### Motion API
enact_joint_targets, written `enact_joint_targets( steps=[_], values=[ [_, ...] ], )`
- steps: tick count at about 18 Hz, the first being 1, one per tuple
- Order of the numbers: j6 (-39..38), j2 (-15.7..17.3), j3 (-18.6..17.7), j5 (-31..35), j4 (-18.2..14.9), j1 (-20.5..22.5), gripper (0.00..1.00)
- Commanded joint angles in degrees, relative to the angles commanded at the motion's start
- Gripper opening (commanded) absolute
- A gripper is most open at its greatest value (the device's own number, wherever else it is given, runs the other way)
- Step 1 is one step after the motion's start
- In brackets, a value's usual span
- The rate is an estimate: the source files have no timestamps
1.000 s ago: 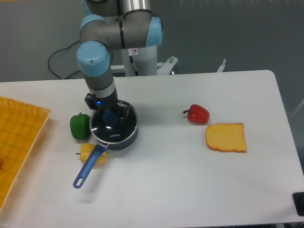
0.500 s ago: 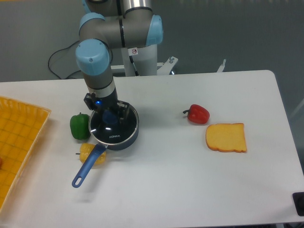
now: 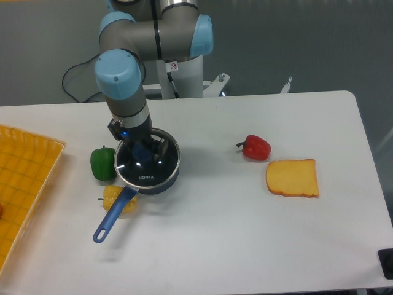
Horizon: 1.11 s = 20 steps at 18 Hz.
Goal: Open the lid
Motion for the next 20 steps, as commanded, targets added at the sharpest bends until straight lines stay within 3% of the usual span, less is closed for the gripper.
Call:
enact_joint_targets(
  steps=[12,20],
  values=[
    [19.8,-1.1,4.2,0.0,-1.6,4.6,0.59],
    [21.5,-1.5,3.6,0.3,-1.7,5.0,0.59]
  ],
)
